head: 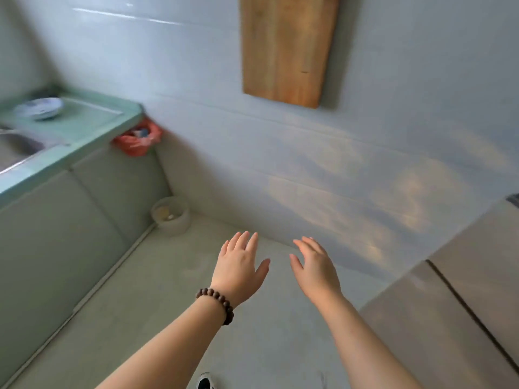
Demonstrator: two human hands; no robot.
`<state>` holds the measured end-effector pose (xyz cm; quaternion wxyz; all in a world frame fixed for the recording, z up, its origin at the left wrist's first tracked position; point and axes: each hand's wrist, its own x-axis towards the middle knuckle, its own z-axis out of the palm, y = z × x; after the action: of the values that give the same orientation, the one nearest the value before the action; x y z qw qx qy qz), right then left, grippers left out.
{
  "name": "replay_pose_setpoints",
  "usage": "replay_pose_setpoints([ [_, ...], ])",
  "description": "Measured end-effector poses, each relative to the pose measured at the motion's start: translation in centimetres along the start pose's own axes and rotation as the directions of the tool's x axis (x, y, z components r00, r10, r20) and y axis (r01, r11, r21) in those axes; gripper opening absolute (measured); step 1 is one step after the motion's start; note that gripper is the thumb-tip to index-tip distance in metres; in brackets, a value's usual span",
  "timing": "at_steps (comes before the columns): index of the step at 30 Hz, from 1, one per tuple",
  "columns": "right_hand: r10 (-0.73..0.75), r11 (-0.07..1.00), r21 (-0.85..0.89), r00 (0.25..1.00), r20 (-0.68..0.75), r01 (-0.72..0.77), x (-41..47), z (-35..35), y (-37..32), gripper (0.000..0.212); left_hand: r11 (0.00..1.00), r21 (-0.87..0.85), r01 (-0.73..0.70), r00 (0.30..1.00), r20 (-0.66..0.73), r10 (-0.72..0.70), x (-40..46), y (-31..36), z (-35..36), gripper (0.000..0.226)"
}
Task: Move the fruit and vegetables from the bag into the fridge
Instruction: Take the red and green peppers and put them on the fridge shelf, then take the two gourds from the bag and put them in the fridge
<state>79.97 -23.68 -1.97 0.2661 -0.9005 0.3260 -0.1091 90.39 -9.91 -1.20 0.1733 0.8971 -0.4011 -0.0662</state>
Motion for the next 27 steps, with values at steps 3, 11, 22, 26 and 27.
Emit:
replay_pose_setpoints([
  [3,-0.123,0.992,0.047,0.986,0.117,0.118,0.5,4.0,-5.2,0.043,0.979,0.02,0.202,0.978,-0.06,-0.2,-3.9,-6.2,-1.7,0.067],
  [11,-0.429,0.903,0.157,0.823,0.373,0.4,-1.7,14.2,-19.3,0.041,0.775,-0.052,0.63,0.752,-0.208,-0.625,-15.4,-18.9,-6.0,0.066],
  [22,-0.634,0.741,0.232,0.543,0.55,0.63,-12.6,28.3,-39.4,0.039,0.473,-0.236,0.849,0.394,-0.316,-0.863,-33.8,-34.3,-11.6,0.066],
  [26,-0.699,0.671,0.299,0.444,0.561,0.678,-17.7,33.7,-48.3,0.038,0.403,-0.267,0.875,0.307,-0.337,-0.89,-41.1,-40.4,-14.1,0.066],
  [27,-0.715,0.654,0.313,0.427,0.554,0.689,-19.0,34.8,-50.6,0.038,0.389,-0.268,0.881,0.292,-0.339,-0.894,-42.9,-42.0,-14.8,0.066],
])
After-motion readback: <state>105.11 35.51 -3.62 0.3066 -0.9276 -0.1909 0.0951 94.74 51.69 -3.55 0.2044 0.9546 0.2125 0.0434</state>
